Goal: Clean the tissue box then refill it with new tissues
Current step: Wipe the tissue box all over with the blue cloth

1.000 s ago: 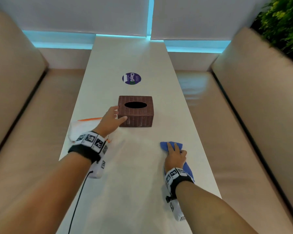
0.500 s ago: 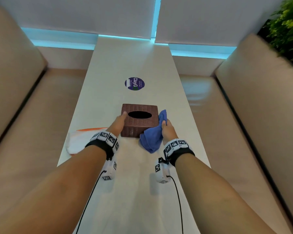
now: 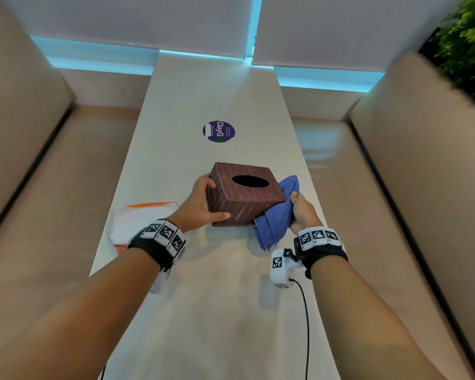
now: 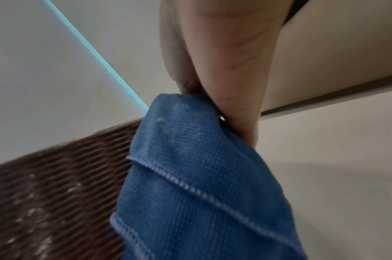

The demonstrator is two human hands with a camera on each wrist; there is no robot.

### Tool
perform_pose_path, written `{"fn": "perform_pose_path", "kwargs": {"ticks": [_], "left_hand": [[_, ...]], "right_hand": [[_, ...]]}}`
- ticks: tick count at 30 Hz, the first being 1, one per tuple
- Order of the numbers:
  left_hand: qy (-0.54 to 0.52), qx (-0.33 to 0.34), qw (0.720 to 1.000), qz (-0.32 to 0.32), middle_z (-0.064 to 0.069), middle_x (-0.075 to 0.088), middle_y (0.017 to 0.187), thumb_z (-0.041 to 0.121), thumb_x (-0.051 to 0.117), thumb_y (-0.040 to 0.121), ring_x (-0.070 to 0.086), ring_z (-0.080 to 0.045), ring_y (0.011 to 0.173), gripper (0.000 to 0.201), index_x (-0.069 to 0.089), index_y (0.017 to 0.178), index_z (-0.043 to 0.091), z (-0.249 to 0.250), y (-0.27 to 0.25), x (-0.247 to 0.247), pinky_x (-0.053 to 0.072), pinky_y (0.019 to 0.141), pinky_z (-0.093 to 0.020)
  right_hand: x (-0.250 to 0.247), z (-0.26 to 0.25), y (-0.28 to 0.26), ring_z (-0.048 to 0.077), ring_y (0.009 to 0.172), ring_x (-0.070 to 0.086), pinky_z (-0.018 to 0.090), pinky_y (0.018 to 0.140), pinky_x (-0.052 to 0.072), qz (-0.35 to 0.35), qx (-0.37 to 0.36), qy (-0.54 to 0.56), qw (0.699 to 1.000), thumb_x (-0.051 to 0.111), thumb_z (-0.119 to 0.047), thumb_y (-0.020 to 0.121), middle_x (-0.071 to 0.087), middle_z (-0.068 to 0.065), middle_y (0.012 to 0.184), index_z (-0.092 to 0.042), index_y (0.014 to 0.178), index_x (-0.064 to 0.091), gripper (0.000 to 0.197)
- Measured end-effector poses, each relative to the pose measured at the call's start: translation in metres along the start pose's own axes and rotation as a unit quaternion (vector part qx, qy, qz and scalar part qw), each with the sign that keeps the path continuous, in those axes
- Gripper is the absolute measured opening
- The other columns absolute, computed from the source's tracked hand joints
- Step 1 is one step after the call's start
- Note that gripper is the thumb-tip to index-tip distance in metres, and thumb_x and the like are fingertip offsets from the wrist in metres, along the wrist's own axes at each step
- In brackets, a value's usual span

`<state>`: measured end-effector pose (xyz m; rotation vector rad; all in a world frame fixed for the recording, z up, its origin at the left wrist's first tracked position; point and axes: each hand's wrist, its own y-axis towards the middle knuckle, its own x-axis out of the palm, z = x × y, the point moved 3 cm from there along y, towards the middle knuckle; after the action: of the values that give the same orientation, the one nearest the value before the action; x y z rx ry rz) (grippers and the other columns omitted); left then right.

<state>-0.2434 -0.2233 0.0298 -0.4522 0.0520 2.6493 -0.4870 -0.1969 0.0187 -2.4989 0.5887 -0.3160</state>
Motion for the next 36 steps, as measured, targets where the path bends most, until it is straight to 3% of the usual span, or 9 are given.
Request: {"fn": "perform_pose_path", "kwargs": {"ticks": [5,12,15,17,20,23,29,33,36], "left_hand": [[-0.027,-0.093,0.994,0.047,0.001,0.028,0.134,0.047,0.083,0.038,0.034,-0.016,0.124,0.131,0.011,0.146,0.024,-0.002,-0.008,-0.004,0.036,0.104,-0.031],[-0.173,-0.154,0.971,0.052,-0.004,0.049,0.131,0.045,0.08,0.043,0.052,-0.018,0.118,0.113,0.032,0.138,0.008,-0.002,-0.031,0.011,0.044,0.1,-0.034],[-0.194,-0.167,0.965,0.062,-0.012,0.056,0.131,0.053,0.08,0.044,0.059,-0.022,0.115,0.108,0.042,0.134,0.009,-0.009,-0.036,0.01,0.048,0.1,-0.037],[-0.203,-0.162,0.963,0.076,-0.01,0.061,0.124,0.051,0.077,0.046,0.061,-0.021,0.11,0.1,0.046,0.131,0.008,-0.006,-0.037,0.012,0.049,0.094,-0.033],[-0.196,-0.162,0.964,0.079,-0.012,0.064,0.12,0.053,0.077,0.049,0.063,-0.025,0.11,0.093,0.052,0.127,0.009,-0.005,-0.037,0.014,0.048,0.101,-0.043],[-0.19,-0.171,0.965,0.066,-0.014,0.067,0.118,0.054,0.076,0.051,0.064,-0.027,0.108,0.087,0.057,0.123,0.008,-0.005,-0.037,0.014,0.049,0.099,-0.045],[-0.202,-0.187,0.957,0.095,-0.014,0.067,0.116,0.046,0.077,0.061,0.066,-0.023,0.1,0.077,0.056,0.122,0.004,-0.003,-0.039,0.017,0.053,0.083,-0.032],[-0.185,-0.202,0.954,0.124,-0.014,0.07,0.108,0.044,0.071,0.074,0.068,-0.025,0.1,0.056,0.064,0.112,0.004,0.0,-0.038,0.018,0.052,0.095,-0.041],[-0.18,-0.217,0.953,0.112,-0.014,0.07,0.106,0.031,0.064,0.086,0.067,-0.023,0.092,0.032,0.064,0.106,0.006,-0.002,-0.04,0.016,0.052,0.09,-0.036]], "right_hand": [[-0.007,0.003,-0.016,0.03,0.13,0.046,0.037,0.097,0.042,-0.038,0.007,-0.015,0.999,0.029,-0.026,0.104,0.046,0.013,0.144,-0.015,0.144,0.035,0.042],[0.0,0.019,-0.044,0.028,0.12,0.053,0.041,0.107,0.041,-0.049,-0.061,-0.166,0.983,0.029,-0.029,0.103,0.053,0.014,0.136,-0.012,0.133,0.047,0.039],[0.008,0.01,-0.077,0.027,0.117,0.054,0.029,0.097,0.04,0.076,-0.221,-0.296,0.926,0.032,-0.021,0.102,0.059,0.011,0.127,-0.015,0.133,0.049,0.035],[0.026,0.006,-0.103,0.029,0.118,0.052,0.033,0.1,0.041,0.102,-0.331,-0.338,0.875,0.035,-0.021,0.101,0.058,0.009,0.127,-0.02,0.136,0.047,0.038],[0.064,0.022,-0.116,0.03,0.139,0.022,0.039,0.116,0.022,0.007,-0.329,-0.509,0.796,0.026,-0.04,0.099,0.02,0.009,0.157,-0.025,0.149,0.023,0.052],[0.072,0.034,-0.105,0.03,0.148,0.0,0.042,0.121,0.006,-0.01,-0.336,-0.584,0.739,0.017,-0.044,0.097,-0.001,0.007,0.161,-0.027,0.151,0.009,0.057],[0.044,0.035,-0.079,0.036,0.147,0.006,0.046,0.12,0.013,0.117,-0.245,-0.486,0.831,0.029,-0.028,0.102,0.009,0.012,0.16,-0.019,0.15,0.021,0.049],[0.072,0.066,-0.116,0.032,0.124,0.042,0.036,0.103,0.038,0.068,-0.495,-0.502,0.706,0.057,0.009,0.067,0.055,0.015,0.137,-0.01,0.128,0.057,0.065],[0.053,0.069,-0.119,0.026,0.102,0.042,0.028,0.09,0.042,0.054,-0.496,-0.494,0.712,0.055,0.021,0.052,0.058,0.011,0.133,-0.015,0.127,0.059,0.083]]}}
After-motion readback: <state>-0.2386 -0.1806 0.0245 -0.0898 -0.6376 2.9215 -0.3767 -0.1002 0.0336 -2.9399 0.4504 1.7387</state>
